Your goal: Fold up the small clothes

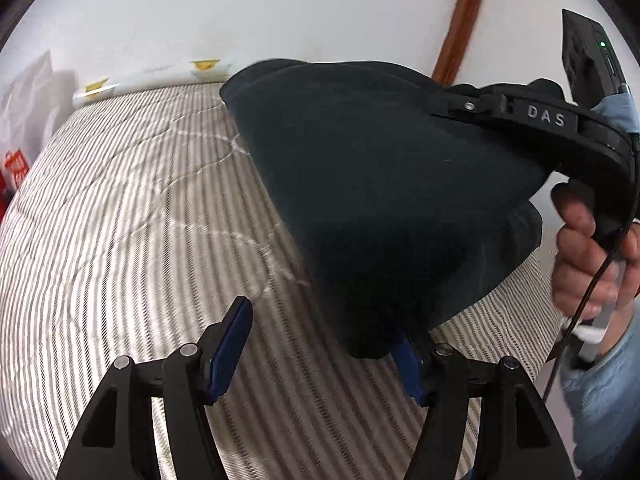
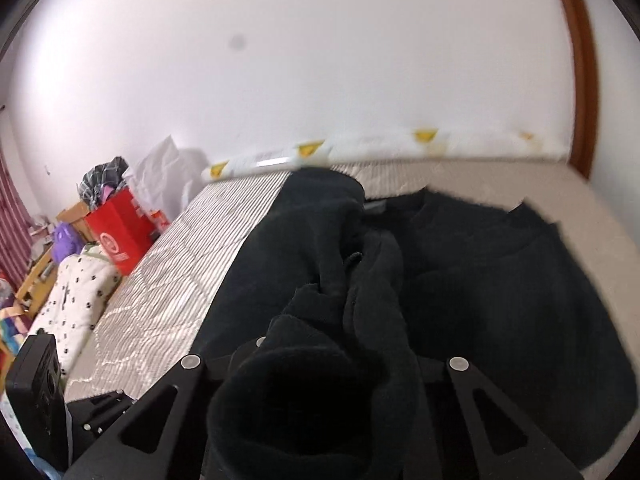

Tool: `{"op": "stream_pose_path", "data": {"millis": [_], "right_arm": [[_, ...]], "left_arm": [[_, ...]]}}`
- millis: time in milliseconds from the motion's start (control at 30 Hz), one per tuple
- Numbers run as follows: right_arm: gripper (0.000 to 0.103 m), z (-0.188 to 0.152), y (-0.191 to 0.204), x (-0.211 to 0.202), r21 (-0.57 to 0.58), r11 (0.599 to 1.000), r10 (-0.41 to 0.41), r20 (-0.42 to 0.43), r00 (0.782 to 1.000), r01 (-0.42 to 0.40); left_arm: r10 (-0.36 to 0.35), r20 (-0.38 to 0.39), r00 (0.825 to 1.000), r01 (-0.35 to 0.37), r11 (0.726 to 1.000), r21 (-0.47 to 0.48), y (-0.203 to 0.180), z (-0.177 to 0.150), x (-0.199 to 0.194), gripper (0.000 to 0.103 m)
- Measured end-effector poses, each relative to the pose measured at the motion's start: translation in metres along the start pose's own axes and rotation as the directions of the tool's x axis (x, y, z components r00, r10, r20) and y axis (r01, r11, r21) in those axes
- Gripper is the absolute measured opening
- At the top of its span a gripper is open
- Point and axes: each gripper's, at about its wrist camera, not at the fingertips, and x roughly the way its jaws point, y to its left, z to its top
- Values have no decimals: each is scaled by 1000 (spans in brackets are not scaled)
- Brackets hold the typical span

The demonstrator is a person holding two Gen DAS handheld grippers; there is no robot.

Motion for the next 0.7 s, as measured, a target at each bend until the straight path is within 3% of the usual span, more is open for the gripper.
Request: {"op": "stream_pose_path", "data": {"millis": [200, 433, 567, 700], "right_arm": [[14, -3, -48, -22, -6, 995, -103, 17, 994, 104], [13, -3, -119, -58, 103, 970, -228, 84, 970, 219], [13, -21, -167, -56, 176, 950, -265, 22, 964, 257], [14, -40, -182, -46, 207, 949, -237, -20, 971, 236]], "left_arm": [[-29, -16, 999, 30, 999, 38, -31, 8, 12, 64], [-27, -18, 999, 29, 989, 143, -77, 12, 20, 66], [-47, -24, 999, 50, 987, 156, -93, 14, 26, 66], [-24, -19, 1000, 27, 983, 179, -112, 12, 32, 64]]}}
